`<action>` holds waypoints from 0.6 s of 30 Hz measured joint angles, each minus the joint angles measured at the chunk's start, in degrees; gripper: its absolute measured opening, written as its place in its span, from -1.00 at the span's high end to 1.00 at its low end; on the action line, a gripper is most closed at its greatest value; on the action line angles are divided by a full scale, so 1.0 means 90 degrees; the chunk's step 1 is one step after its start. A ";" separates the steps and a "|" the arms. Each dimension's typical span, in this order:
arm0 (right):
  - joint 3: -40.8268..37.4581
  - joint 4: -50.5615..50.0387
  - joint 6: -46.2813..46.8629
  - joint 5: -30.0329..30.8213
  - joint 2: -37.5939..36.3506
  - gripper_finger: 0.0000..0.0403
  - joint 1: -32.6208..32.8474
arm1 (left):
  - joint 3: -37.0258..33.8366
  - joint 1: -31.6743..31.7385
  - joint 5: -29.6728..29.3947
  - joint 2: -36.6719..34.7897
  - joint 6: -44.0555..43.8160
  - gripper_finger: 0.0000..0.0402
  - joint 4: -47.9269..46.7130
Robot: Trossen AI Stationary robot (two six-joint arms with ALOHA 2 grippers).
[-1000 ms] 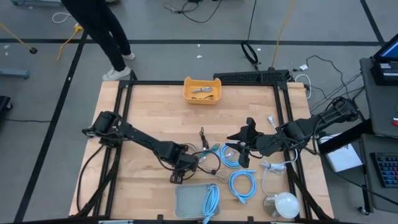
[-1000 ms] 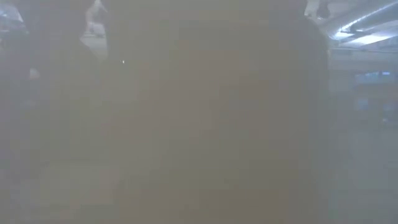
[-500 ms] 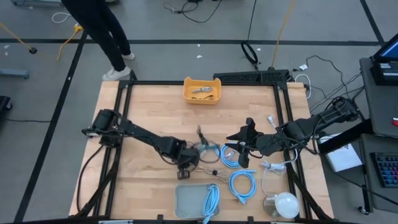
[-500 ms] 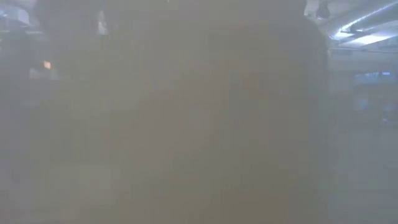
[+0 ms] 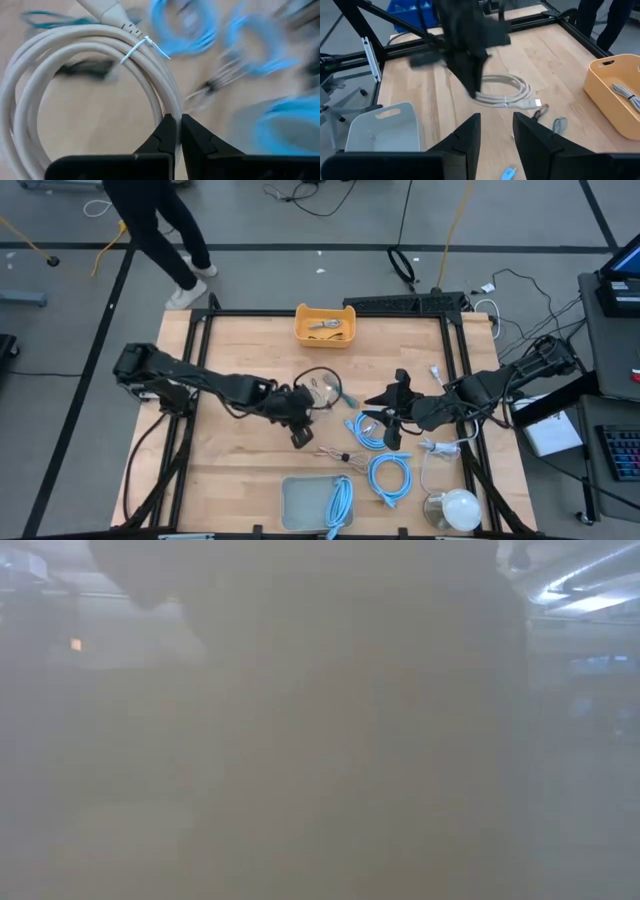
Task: Sort cables into bins
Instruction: Put the brown HDMI cable into the gray bin
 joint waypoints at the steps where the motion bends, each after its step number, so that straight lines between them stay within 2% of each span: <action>1: 0.0000 -0.0010 0.0003 0.0001 0.0000 0.46 0.0000 | 0.0000 -0.0057 0.0095 -0.0082 -0.0133 0.95 0.0299; 5: 0.0000 -0.0168 0.0004 -0.0001 0.0000 0.46 0.0000 | 0.0005 -0.0425 0.0385 -0.0195 -0.0667 0.95 0.2127; 7: 0.0000 -0.0262 0.0006 -0.0001 -0.0002 0.46 0.0012 | 0.0008 -0.0676 0.0198 -0.0218 -0.1060 0.95 0.3001; 9: 0.0000 -0.0289 0.0001 -0.0006 -0.0003 0.46 0.0015 | 0.0022 -0.0933 -0.0354 -0.0230 -0.1468 0.95 0.3368; 18: 0.0000 -0.0308 -0.0046 -0.0132 -0.0005 0.46 0.0017 | 0.0007 -0.2322 -0.3515 -0.0194 -0.3289 0.95 0.3465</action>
